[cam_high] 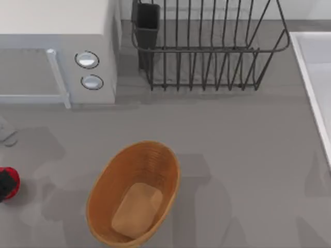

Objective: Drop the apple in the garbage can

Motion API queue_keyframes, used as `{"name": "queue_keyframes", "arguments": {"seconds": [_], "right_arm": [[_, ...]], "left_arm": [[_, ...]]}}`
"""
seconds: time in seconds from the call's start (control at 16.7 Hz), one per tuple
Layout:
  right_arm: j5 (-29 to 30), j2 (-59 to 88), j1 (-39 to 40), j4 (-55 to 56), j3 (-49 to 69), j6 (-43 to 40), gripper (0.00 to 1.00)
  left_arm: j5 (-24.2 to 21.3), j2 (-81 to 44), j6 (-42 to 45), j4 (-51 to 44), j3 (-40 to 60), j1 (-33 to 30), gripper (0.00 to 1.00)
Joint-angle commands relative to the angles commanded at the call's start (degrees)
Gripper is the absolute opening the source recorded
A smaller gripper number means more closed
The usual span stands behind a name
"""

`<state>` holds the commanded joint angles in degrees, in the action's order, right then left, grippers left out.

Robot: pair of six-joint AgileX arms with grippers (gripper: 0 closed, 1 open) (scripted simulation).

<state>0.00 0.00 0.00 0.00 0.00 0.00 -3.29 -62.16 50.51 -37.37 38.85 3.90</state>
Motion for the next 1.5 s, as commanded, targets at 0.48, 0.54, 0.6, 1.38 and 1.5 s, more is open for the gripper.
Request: {"name": "queue_keyframes", "arguments": {"seconds": [0.48, 0.54, 0.6, 1.38, 1.5], "right_arm": [[0.00, 0.00, 0.00, 0.00, 0.00, 0.00, 1.00], [0.00, 0.00, 0.00, 0.00, 0.00, 0.00, 1.00], [0.00, 0.00, 0.00, 0.00, 0.00, 0.00, 1.00], [0.00, 0.00, 0.00, 0.00, 0.00, 0.00, 1.00], [0.00, 0.00, 0.00, 0.00, 0.00, 0.00, 1.00]], "left_arm": [[-1.24, -29.10, 24.30, -17.65, 19.34, 2.23, 1.00], [-1.31, -30.62, 25.66, -18.57, 20.53, 2.36, 1.00], [-1.35, -31.58, 26.56, -19.15, 21.30, 2.44, 1.00], [-1.38, -38.06, 26.13, -5.11, 14.04, 1.59, 1.00], [-1.38, -39.39, 26.05, -2.79, 12.59, 1.46, 1.00]]}}
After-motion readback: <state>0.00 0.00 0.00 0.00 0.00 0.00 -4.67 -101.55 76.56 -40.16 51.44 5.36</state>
